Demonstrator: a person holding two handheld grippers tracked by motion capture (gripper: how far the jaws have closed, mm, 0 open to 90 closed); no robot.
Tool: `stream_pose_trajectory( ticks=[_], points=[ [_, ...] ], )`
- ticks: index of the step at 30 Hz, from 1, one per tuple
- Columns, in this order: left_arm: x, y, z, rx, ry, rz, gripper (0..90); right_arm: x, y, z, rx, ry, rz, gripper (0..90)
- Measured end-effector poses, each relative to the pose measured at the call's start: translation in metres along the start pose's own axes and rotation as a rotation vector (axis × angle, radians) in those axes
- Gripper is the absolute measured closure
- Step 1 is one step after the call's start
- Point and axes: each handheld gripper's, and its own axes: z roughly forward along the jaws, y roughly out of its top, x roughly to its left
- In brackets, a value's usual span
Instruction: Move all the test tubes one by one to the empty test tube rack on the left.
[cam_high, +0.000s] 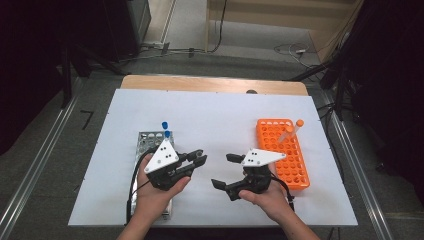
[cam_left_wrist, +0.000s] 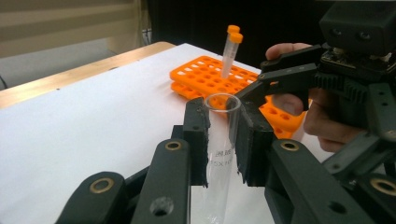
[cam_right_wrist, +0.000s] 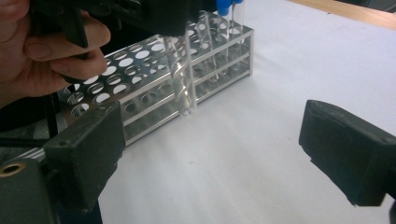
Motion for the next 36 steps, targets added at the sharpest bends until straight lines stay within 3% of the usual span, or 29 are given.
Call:
stream_pose_trajectory(
  ticks=[2,6,21,30,36],
  points=[
    [0.003,0.000,-0.003,-0.005,0.010,-0.004,76.8,-0.004,-0.001,-0.003,-0.004,0.006,0.012,0.0],
    [0.010,0.001,-0.010,-0.013,0.034,-0.016,76.9,-0.013,-0.004,-0.011,-0.005,0.002,0.021,0.0],
    [0.037,0.001,-0.034,-0.053,0.135,-0.058,76.8,-0.036,-0.014,-0.035,-0.004,-0.071,0.042,0.0],
    [0.051,-0.001,-0.050,-0.071,0.206,-0.073,76.8,-0.042,-0.024,-0.046,0.003,-0.097,0.060,0.0],
    [0.055,-0.006,-0.052,-0.062,0.240,-0.074,76.8,-0.045,-0.033,-0.057,0.011,-0.127,0.074,0.0]
  ],
)
